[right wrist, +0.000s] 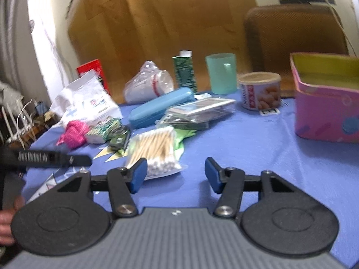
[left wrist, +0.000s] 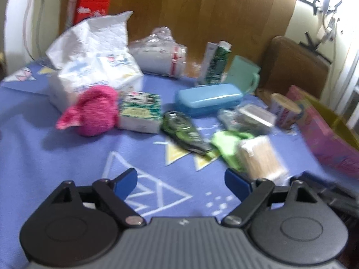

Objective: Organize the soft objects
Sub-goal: 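Grasp the cotton swab pack with the left tool, then carry the cotton swab pack into the pink tin box and release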

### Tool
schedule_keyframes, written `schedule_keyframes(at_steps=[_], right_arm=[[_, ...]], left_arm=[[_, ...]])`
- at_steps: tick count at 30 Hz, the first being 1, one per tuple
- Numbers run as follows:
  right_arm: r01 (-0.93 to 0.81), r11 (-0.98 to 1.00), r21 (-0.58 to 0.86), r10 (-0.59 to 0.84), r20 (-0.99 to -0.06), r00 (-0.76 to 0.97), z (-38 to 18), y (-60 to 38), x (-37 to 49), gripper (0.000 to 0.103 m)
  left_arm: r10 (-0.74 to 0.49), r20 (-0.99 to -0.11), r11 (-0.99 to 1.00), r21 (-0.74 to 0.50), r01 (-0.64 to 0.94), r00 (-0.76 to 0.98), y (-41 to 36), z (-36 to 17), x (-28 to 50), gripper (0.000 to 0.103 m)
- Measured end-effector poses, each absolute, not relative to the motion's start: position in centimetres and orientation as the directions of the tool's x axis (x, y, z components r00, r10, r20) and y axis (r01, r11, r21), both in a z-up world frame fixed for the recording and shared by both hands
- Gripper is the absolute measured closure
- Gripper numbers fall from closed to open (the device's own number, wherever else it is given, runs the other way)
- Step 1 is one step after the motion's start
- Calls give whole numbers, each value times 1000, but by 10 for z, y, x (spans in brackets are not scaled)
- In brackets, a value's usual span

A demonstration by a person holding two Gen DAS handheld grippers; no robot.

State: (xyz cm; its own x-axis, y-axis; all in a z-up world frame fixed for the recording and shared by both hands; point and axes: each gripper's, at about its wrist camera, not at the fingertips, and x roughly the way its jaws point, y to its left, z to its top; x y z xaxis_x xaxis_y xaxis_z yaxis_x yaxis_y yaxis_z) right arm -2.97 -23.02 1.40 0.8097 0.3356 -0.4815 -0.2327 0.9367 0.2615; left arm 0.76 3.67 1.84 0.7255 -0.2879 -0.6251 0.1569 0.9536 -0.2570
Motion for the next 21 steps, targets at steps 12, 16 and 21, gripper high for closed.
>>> schedule_keyframes(at_steps=[12, 16, 21], right_arm=[[-382, 910, 163, 402, -583, 707, 8, -204, -5, 37], [-401, 902, 162, 417, -569, 708, 9, -205, -13, 67], [-352, 928, 119, 363, -495, 790, 20, -221, -30, 69]], left_arm=[[-476, -652, 879, -334, 340, 590, -27, 11, 36, 58], [-499, -642, 866, -334, 373, 582, -41, 18, 29, 64], [-541, -592, 837, -304, 456, 597, -69, 41, 24, 65]])
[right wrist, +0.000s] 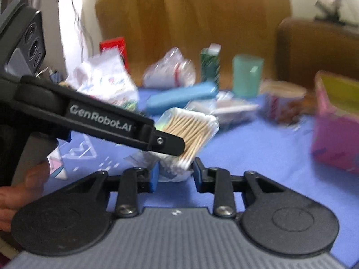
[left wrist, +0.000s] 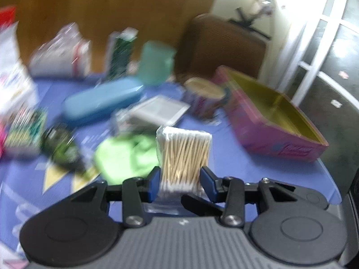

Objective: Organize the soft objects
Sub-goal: 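Carry the cotton swab pack into the pink tin box and release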

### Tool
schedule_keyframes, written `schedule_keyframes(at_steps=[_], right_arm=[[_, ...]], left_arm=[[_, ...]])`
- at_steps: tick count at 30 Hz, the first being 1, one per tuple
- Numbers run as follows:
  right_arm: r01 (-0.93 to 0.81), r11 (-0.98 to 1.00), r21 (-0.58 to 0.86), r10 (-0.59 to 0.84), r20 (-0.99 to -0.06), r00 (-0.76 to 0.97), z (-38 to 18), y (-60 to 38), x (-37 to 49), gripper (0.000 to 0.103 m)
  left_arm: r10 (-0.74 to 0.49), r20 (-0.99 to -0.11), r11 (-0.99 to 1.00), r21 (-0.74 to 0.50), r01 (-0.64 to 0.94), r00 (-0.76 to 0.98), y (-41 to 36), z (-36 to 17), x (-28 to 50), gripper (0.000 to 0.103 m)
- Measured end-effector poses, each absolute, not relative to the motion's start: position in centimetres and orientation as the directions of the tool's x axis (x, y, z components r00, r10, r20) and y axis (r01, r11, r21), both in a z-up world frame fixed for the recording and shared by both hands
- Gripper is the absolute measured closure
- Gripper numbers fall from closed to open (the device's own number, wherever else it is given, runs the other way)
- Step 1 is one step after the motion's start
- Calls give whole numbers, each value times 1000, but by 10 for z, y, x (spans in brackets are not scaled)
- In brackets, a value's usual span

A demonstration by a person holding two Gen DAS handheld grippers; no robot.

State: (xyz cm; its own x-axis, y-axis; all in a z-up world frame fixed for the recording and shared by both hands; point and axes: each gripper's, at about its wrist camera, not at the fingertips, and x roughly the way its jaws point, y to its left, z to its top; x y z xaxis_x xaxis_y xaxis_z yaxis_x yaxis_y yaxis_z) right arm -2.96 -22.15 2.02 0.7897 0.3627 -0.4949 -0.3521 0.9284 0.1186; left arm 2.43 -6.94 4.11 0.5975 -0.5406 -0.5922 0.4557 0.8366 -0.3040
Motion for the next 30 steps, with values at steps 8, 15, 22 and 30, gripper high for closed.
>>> schedule_keyframes(at_steps=[8, 15, 22, 30], right_arm=[[-123, 992, 41, 130, -309, 942, 59, -297, -32, 69], [84, 996, 40, -67, -309, 949, 58, -366, -19, 67], [218, 974, 69, -188, -295, 937, 45, -382, -24, 44], [63, 996, 59, -48, -227, 973, 54, -324, -30, 45]], left_arm=[[-659, -485, 731, -230, 643, 575, -178, 93, 50, 64], [-695, -505, 681, -234, 694, 512, -265, 80, 74, 60], [-684, -467, 704, -222, 674, 560, -241, 80, 61, 43], [-555, -427, 824, -164, 543, 714, -120, 79, 31, 39]])
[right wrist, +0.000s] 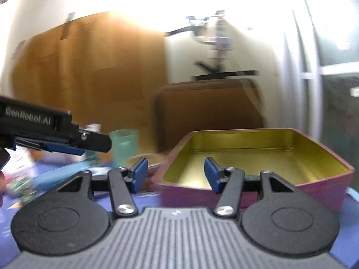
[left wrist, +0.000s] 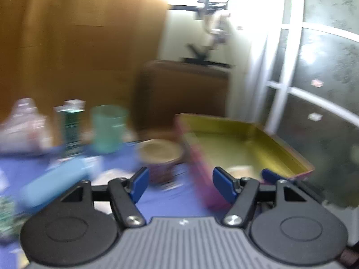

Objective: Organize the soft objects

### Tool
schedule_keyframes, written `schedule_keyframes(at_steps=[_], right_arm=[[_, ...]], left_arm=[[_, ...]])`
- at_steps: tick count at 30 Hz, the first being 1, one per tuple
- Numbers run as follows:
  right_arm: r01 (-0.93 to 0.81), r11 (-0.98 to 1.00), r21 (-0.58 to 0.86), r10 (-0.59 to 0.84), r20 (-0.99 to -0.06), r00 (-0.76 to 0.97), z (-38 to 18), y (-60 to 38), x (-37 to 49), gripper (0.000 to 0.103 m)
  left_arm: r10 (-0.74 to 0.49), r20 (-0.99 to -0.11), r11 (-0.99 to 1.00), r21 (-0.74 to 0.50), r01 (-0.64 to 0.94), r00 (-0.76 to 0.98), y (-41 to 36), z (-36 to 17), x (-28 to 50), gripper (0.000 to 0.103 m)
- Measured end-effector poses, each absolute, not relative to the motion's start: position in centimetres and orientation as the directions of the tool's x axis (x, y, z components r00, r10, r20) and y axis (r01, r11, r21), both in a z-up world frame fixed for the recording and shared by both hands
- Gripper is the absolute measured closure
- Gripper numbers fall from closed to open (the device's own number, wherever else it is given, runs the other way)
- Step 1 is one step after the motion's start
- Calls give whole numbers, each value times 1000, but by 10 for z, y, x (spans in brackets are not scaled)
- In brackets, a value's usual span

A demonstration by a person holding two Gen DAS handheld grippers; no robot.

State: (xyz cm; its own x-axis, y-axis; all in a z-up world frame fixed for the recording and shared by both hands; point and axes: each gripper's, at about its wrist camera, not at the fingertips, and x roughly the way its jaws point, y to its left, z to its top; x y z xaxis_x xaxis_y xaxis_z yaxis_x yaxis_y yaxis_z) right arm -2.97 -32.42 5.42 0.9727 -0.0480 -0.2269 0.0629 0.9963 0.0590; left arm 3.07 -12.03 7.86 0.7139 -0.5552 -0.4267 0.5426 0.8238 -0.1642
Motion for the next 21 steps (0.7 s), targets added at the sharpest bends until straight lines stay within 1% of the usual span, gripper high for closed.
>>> schedule_keyframes(at_steps=[3, 5, 8, 12, 16, 21], right_arm=[[-46, 997, 63, 62, -284, 957, 48, -292, -28, 45], [-97, 989, 108, 127, -329, 936, 42, -276, -25, 45], [-139, 975, 176, 198, -388, 900, 32, -260, -20, 45], [-150, 969, 197, 224, -434, 873, 23, -242, -23, 45], [-128, 969, 211, 214, -459, 862, 17, -240, -24, 45], [-99, 958, 270, 222, -476, 851, 13, -251, -18, 45]], left_arm=[[-411, -475, 900, -78, 428, 778, -84, 64, 23, 39], [-355, -509, 927, -79, 368, 784, -64, 54, 23, 39], [-303, -542, 950, -105, 295, 784, -37, 41, 25, 39], [-231, -563, 970, -75, 229, 793, -21, 26, 23, 39], [-203, -574, 977, -64, 203, 794, -17, 17, 22, 39], [-171, -582, 982, -36, 185, 795, -19, 6, 21, 39]])
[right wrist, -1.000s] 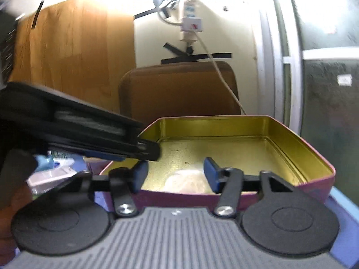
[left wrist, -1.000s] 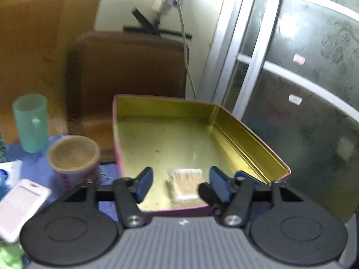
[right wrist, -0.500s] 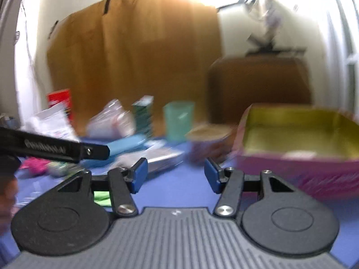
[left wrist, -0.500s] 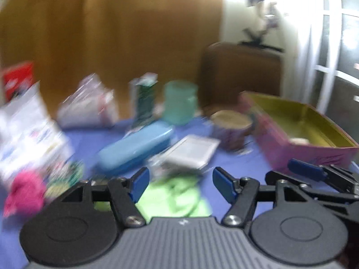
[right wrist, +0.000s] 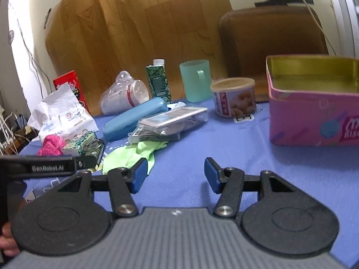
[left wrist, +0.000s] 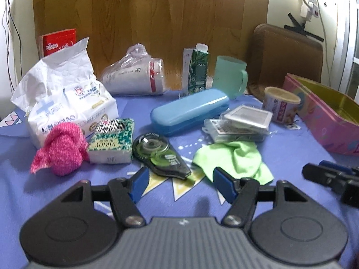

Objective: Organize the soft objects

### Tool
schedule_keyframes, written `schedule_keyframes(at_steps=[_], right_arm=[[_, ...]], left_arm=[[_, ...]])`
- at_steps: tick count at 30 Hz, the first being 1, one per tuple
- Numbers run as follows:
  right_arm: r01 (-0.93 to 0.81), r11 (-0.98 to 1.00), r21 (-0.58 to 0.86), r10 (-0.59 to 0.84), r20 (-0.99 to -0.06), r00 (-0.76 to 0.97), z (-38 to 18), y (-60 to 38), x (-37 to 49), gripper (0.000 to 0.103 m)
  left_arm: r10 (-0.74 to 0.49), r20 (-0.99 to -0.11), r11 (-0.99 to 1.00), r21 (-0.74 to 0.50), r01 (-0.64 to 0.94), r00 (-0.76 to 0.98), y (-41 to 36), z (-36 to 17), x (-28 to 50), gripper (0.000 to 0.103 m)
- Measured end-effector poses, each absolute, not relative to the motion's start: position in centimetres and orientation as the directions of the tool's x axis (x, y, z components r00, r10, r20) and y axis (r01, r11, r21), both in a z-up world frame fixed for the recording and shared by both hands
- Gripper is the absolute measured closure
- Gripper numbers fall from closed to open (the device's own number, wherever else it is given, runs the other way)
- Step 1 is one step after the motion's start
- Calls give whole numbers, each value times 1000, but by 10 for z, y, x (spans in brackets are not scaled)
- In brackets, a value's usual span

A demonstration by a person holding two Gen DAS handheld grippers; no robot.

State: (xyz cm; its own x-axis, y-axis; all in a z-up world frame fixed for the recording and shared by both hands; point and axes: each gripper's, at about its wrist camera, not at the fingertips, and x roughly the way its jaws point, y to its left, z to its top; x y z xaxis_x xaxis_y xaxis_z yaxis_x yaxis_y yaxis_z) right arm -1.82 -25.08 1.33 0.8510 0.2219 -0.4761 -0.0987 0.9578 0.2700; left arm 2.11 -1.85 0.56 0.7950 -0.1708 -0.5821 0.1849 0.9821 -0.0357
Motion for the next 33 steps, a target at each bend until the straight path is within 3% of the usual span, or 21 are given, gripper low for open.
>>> schedule_keyframes(at_steps=[33], right_arm=[[-113, 940, 323, 264, -472, 841, 12, -257, -17, 43]], left_arm=[[-168, -573, 982, -23, 189, 802, -20, -1, 22, 32]])
